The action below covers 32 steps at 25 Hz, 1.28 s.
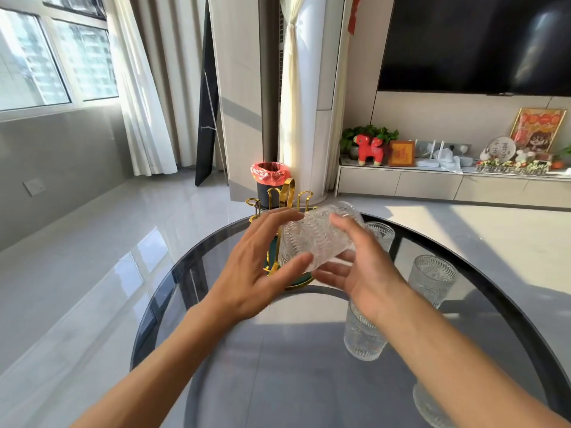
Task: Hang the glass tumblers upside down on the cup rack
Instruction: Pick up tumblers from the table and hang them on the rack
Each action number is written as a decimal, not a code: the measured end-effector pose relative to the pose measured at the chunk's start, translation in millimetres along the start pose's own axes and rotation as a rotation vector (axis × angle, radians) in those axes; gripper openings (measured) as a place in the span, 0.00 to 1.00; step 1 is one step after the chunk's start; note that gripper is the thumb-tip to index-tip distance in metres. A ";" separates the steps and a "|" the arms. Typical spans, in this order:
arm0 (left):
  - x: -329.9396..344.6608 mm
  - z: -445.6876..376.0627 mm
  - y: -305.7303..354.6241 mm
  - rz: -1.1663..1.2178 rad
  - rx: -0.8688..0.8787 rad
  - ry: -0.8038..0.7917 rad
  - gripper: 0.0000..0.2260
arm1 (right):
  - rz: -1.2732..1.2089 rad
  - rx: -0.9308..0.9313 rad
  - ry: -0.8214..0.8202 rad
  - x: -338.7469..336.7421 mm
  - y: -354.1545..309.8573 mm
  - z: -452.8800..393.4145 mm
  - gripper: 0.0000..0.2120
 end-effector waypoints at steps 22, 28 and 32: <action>-0.5 -120.6 -123.4 -0.381 -0.134 -0.275 0.28 | 1.386 -0.299 -0.020 -57.0 -20.8 -149.2 0.31; 6.9 -120.7 -119.2 -0.432 -0.188 -0.262 0.31 | 1.463 -0.177 -0.021 -66.1 -2.9 -151.1 0.31; 10.7 -120.1 -103.8 -0.650 -0.305 -0.351 0.34 | 1.410 -0.092 -0.067 -67.8 -3.8 -124.1 0.44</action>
Point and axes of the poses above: each hand's wrist, its own z-axis away from the middle knuckle, its own x-axis out of the palm, y = z × x, the point moved 6 cm from there along -z, towards the middle knuckle, and after that the axes turned 13 degrees about -y, right-handed, at the moved point
